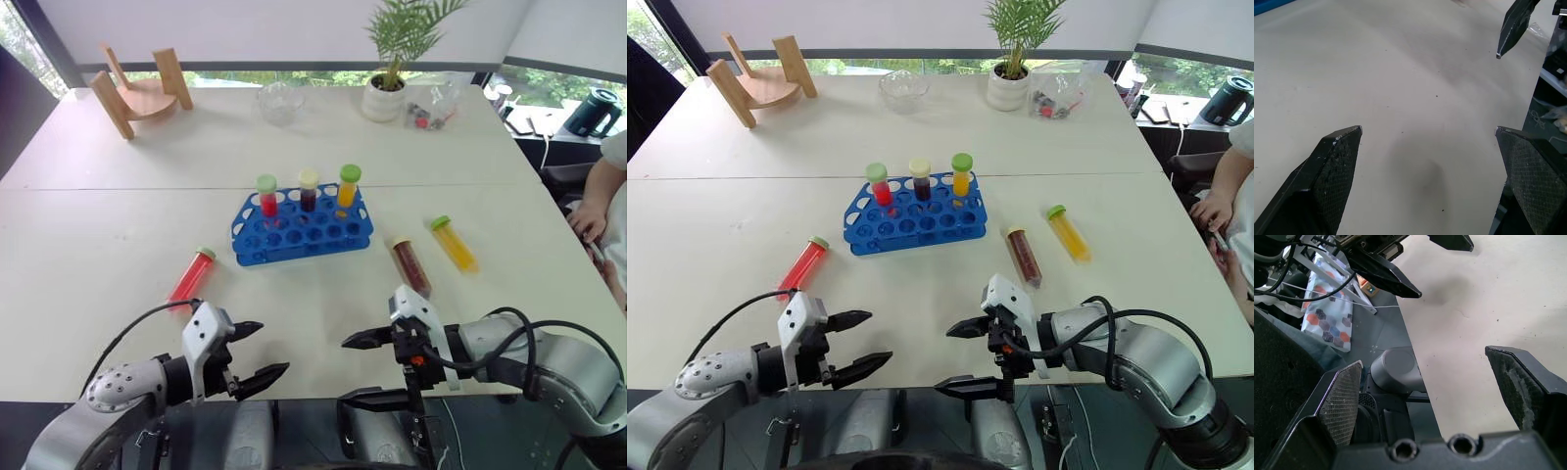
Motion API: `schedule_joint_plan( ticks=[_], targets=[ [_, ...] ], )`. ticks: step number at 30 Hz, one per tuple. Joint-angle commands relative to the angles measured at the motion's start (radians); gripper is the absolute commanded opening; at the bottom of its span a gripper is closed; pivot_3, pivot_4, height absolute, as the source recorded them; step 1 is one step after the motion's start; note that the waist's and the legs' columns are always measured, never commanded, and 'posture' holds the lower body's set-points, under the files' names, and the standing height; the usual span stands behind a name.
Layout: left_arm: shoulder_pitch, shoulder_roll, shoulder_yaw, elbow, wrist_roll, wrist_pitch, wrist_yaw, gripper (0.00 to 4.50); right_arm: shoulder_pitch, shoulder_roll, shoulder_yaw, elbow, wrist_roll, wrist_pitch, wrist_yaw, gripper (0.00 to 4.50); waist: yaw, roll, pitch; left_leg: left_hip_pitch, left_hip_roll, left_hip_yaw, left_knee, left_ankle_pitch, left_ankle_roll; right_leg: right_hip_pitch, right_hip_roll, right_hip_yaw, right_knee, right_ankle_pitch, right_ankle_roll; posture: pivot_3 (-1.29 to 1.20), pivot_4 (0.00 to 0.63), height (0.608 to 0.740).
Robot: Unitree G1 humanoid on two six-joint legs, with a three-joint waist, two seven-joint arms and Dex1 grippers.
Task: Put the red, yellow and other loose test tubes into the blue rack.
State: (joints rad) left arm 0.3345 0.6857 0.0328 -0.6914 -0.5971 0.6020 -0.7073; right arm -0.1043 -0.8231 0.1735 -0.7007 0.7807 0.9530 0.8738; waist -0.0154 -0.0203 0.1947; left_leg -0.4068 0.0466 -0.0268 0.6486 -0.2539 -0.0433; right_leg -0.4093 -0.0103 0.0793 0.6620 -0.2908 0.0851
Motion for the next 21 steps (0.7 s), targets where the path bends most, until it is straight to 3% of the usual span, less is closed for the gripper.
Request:
schedule_joint_plan(
  ticks=[1,17,21],
  targets=[
    [-0.010,0.001,0.003,-0.021,-0.002,-0.003,0.003,4.50,-0.005,0.010,0.006,-0.013,0.004,-0.019,0.002,4.43,0.000,0.000,0.000,0.000,0.000,0.000,0.000,0.000,0.000,0.000,0.000,0.000,0.000,0.000,0.000,0.00,0.150,0.740],
    [-0.076,-0.019,-0.007,-0.001,-0.042,0.042,0.015,4.50,-0.003,0.017,0.013,0.038,-0.056,-0.072,-0.001,4.43,0.000,0.000,0.000,0.000,0.000,0.000,0.000,0.000,0.000,0.000,0.000,0.000,0.000,0.000,0.000,0.00,0.150,0.740],
    [-0.098,0.072,-0.047,0.034,0.027,0.078,-0.016,4.50,-0.042,0.029,-0.036,0.060,-0.027,-0.045,-0.020,4.43,-0.001,0.000,0.000,0.000,0.000,0.000,0.001,0.000,0.000,0.000,0.000,0.000,0.001,0.000,0.000,0.00,0.150,0.740]
  ],
)
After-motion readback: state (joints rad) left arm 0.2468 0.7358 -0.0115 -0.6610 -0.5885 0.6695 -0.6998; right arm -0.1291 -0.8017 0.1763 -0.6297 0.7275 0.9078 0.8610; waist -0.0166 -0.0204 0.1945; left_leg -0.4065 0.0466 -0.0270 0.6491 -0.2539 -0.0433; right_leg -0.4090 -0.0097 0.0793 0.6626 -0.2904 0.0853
